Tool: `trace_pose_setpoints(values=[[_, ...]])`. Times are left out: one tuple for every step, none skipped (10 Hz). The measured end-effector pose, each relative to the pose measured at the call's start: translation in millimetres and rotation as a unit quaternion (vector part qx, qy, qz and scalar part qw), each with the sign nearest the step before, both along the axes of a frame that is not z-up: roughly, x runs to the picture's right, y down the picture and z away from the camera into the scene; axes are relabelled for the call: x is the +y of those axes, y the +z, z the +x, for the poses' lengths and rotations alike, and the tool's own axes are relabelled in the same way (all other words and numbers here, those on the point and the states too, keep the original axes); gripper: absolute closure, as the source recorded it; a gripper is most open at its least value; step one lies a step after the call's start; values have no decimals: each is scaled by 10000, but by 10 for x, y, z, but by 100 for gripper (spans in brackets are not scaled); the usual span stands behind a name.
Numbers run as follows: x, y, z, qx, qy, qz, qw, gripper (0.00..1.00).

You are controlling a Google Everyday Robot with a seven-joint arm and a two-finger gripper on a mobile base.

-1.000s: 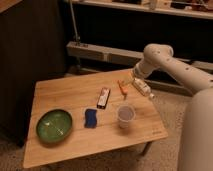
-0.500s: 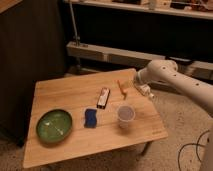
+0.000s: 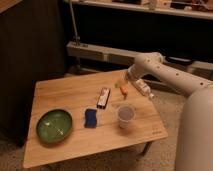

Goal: Place the pepper on the white sponge

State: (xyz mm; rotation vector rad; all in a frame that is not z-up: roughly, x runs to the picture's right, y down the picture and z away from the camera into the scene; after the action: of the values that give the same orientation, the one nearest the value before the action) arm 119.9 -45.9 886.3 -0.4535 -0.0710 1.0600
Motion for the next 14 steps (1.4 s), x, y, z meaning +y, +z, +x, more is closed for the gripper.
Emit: trace_pose_setpoints(values=[[12, 31, -4, 34, -39, -70, 10000, 20], [42, 76, 0, 76, -60, -156, 9998, 20], [91, 153, -4, 126, -85, -268, 9995, 20], [113, 209, -31, 135, -104, -314, 9994, 20], [148, 283, -39, 149, -108, -357, 9992, 20], [168, 368, -48, 166, -115, -378, 9991, 20], [183, 432, -53, 191, -139, -395, 9989, 20], [196, 494, -77, 202, -154, -426, 9988, 20], [235, 582, -63, 228, -106, -513, 9984, 20], [288, 654, -35, 260, -73, -600, 9978, 20], [336, 721, 3, 305, -44, -687, 9972, 20], [390, 808, 13, 347, -27, -786, 9963, 20], [442, 883, 18, 368, 7, -868, 9955, 20], [471, 925, 48, 400, 45, -930, 9949, 20]])
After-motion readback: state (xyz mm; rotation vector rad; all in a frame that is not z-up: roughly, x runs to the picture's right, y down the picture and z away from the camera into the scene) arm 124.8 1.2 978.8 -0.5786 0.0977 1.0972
